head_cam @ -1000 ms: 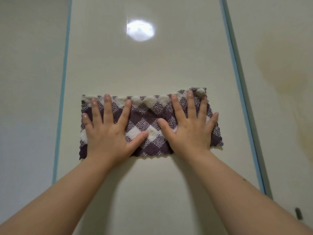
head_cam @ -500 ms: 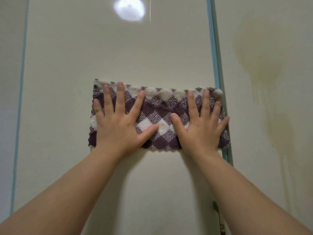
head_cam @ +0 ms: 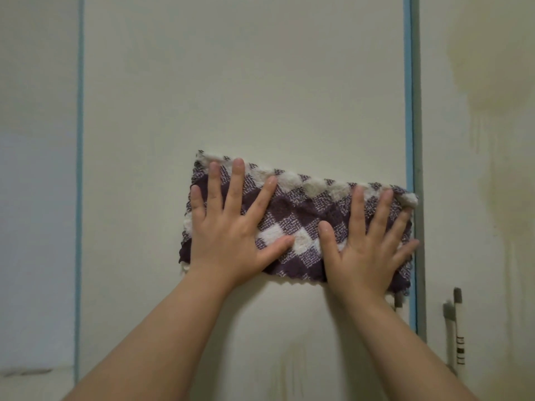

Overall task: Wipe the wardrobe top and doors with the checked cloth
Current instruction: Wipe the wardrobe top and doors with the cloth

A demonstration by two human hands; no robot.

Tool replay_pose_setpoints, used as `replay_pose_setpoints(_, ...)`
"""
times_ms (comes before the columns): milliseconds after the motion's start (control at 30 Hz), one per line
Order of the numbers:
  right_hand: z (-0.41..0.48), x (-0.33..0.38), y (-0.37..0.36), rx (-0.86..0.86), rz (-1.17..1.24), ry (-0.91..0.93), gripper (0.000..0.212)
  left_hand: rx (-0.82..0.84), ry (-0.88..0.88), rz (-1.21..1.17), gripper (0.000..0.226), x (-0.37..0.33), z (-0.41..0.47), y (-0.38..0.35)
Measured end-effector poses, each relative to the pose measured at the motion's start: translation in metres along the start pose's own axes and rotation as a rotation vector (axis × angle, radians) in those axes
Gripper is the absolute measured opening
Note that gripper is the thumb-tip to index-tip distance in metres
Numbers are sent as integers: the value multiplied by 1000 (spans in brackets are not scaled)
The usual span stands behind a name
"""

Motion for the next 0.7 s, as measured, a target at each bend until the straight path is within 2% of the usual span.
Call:
replay_pose_setpoints(467, -31, 108, -34, 9, -76, 161, 71, -32, 108, 45, 83, 111, -50, -2)
replay_pose_setpoints(700, -59, 120, -49, 36, -124, 238, 67, -12, 93, 50, 84, 128, -68, -6)
Point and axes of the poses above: each hand's wrist, its own z-axis towards the middle knuckle, its own y-axis out of the back of the hand, x = y × z, the point moved 7 cm from there along z, towards the middle knuckle, and after that the axes turned 15 degrees about x, right-handed, at the moved point
